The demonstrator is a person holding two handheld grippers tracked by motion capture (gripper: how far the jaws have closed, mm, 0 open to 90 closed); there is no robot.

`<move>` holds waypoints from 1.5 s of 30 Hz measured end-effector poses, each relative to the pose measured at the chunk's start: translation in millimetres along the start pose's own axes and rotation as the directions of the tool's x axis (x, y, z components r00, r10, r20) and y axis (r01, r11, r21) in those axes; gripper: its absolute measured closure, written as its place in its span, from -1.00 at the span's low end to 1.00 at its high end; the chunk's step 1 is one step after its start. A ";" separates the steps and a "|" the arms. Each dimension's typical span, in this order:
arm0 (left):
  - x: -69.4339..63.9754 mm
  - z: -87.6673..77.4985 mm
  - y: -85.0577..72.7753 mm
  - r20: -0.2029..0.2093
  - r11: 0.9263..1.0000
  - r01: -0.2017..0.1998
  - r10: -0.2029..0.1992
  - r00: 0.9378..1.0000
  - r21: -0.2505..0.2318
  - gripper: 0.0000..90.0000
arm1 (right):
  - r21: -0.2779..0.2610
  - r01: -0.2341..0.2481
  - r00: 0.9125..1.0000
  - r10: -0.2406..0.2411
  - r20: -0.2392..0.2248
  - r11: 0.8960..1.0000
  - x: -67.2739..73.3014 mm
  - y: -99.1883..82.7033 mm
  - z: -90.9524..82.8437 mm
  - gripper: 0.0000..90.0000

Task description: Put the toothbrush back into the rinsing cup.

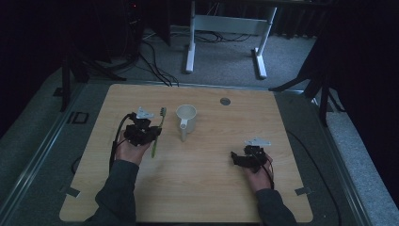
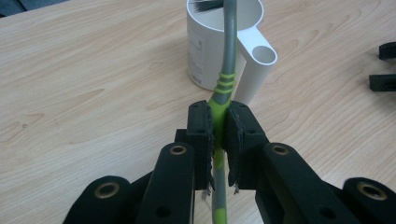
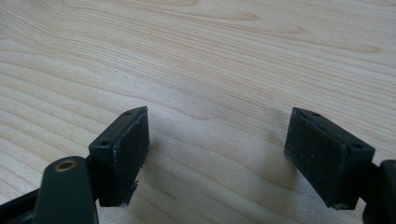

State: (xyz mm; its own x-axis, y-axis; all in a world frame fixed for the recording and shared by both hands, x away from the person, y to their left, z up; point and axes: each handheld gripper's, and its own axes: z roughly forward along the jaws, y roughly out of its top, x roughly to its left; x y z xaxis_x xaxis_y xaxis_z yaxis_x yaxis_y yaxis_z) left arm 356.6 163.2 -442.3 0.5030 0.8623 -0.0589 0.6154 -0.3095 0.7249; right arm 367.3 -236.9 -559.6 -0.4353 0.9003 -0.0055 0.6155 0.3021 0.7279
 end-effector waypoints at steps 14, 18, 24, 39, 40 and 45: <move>-0.9 -5.6 2.9 0.002 0.998 0.000 0.000 1.000 -0.059 0.80 | 0.000 -0.001 1.000 0.001 0.000 1.000 0.0 0.0 0.0 -0.52; -1.7 -5.4 3.0 0.001 0.998 0.001 -0.001 1.000 -0.069 0.79 | 0.000 -0.001 1.000 0.001 -0.001 1.000 0.1 0.0 0.0 -0.52; -1.9 -6.0 3.3 0.001 0.997 -0.004 0.004 1.000 -0.080 0.79 | 0.000 -0.001 1.000 0.001 -0.001 1.000 0.1 0.0 0.0 -0.52; -3.6 -9.9 8.3 -0.004 0.993 -0.006 0.005 1.000 -0.118 0.79 | -0.001 0.000 1.000 0.000 -0.001 1.000 0.0 0.0 0.0 -0.52; -3.6 -10.0 8.3 -0.005 0.993 -0.005 0.004 1.000 -0.120 0.79 | -0.001 0.000 1.000 0.000 -0.001 1.000 0.0 0.0 0.0 -0.52; -3.9 -10.5 8.6 -0.011 0.992 -0.003 0.001 1.000 -0.130 0.79 | 0.000 0.000 1.000 0.000 0.000 1.000 0.0 0.1 0.0 -0.52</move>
State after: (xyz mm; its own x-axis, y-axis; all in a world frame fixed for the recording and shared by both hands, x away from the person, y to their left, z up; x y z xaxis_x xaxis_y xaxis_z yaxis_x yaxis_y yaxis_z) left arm 353.6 161.4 -428.6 0.4971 0.8662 -0.0504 0.5300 -0.2572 0.8080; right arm 367.3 -236.8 -559.6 -0.4356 0.9001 -0.0052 0.6152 0.3019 0.7283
